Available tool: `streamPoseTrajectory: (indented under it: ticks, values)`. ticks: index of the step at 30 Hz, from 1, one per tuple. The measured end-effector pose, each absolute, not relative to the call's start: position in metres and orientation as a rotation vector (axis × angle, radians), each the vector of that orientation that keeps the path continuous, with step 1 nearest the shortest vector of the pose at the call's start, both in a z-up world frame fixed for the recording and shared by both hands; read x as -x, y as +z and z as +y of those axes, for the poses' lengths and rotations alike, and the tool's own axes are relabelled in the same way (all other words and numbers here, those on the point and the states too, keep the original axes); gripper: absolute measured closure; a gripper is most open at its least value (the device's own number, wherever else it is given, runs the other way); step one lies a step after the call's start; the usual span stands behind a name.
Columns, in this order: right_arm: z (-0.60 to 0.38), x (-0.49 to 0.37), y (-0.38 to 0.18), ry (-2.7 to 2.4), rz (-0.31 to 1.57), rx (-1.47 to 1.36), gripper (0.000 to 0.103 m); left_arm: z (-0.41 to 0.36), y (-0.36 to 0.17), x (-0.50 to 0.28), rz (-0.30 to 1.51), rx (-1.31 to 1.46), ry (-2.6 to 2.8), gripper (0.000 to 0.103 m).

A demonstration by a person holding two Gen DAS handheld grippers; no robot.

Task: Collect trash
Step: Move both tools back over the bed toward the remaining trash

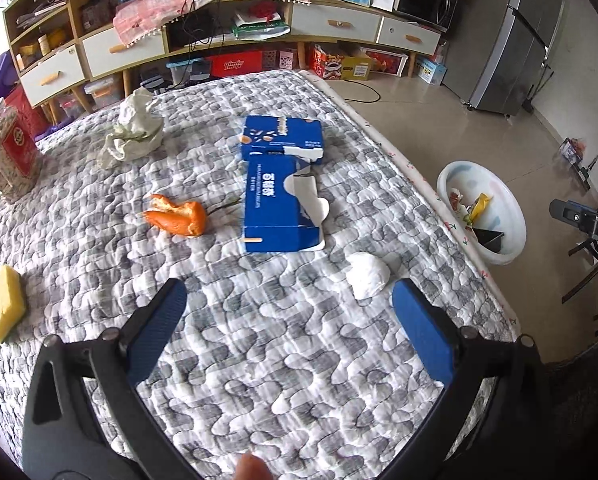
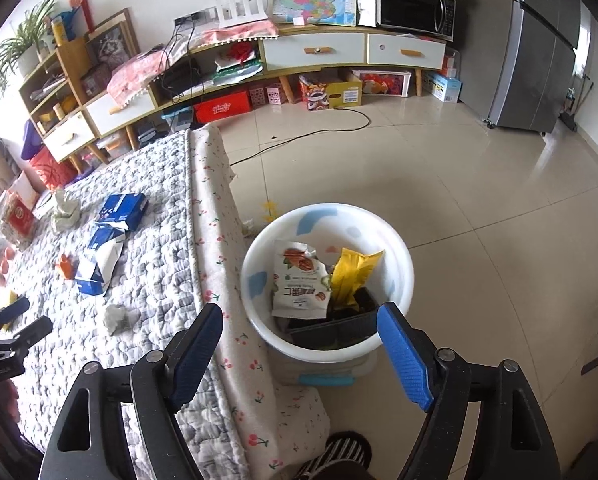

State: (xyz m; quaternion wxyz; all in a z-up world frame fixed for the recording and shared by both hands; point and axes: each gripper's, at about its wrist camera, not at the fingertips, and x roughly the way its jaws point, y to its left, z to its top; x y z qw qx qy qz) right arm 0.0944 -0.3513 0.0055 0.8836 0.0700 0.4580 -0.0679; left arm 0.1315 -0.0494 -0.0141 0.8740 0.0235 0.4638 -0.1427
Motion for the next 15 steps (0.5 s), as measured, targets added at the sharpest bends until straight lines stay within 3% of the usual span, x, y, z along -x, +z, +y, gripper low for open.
streamPoseTrajectory:
  ticks: [15]
  values:
    - [-0.256, -0.129, -0.007, -0.06, 0.998, 0.006, 0.019, 0.045, -0.013, -0.116, 0.978, 0.08, -0.185, 0.001]
